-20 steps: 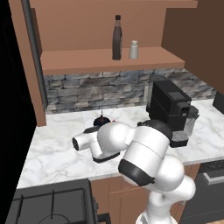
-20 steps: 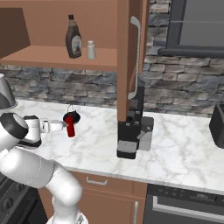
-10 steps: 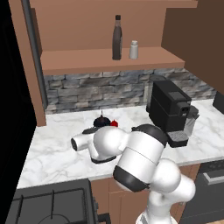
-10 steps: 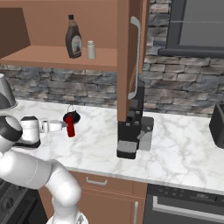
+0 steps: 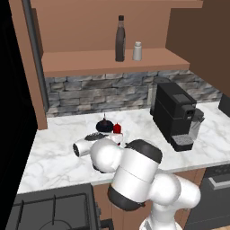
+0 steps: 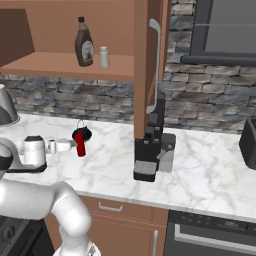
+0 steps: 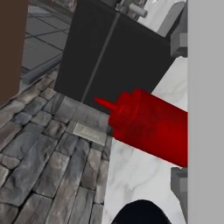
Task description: There are various items on the counter. Only move the condiments/shakers into the cabinet.
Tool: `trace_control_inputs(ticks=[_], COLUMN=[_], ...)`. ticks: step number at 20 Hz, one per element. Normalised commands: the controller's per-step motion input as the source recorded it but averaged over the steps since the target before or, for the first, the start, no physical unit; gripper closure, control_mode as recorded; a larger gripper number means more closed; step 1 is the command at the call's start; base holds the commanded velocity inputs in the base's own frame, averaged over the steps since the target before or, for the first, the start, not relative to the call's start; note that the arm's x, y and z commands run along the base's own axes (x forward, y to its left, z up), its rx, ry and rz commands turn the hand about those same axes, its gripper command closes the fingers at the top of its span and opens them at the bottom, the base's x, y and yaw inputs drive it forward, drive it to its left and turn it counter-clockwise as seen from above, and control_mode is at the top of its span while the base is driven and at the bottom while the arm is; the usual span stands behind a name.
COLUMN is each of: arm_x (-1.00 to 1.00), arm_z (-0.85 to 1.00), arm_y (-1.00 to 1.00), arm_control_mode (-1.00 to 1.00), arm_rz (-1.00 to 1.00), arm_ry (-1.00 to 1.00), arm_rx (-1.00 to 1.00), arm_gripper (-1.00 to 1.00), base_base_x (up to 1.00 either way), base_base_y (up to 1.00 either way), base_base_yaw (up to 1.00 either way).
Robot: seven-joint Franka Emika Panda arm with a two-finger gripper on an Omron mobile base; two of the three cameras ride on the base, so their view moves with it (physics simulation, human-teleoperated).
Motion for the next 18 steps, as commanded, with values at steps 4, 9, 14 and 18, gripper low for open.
trace_control_inputs(ticks=[4, 9, 14, 18], arm_x=[0.0, 0.0, 0.03, 0.13], arm_z=[-0.03, -0.01, 0.0, 0.0], arm_y=[0.0, 0.0, 0.0, 0.0], arm_control_mode=[-1.0, -1.0, -1.0, -1.0], arm_rz=[0.0, 0.0, 0.0, 0.0], arm_ry=[-0.05, -0.08, -0.02, 0.0], arm_rx=[0.0, 0.0, 0.0, 0.0], arm_gripper=[-1.0, -1.0, -1.0, -1.0], base_base_x=[0.0, 0.0, 0.0, 0.0], base_base_y=[0.0, 0.0, 0.0, 0.0], base_base_yaw=[0.0, 0.0, 0.0, 0.0])
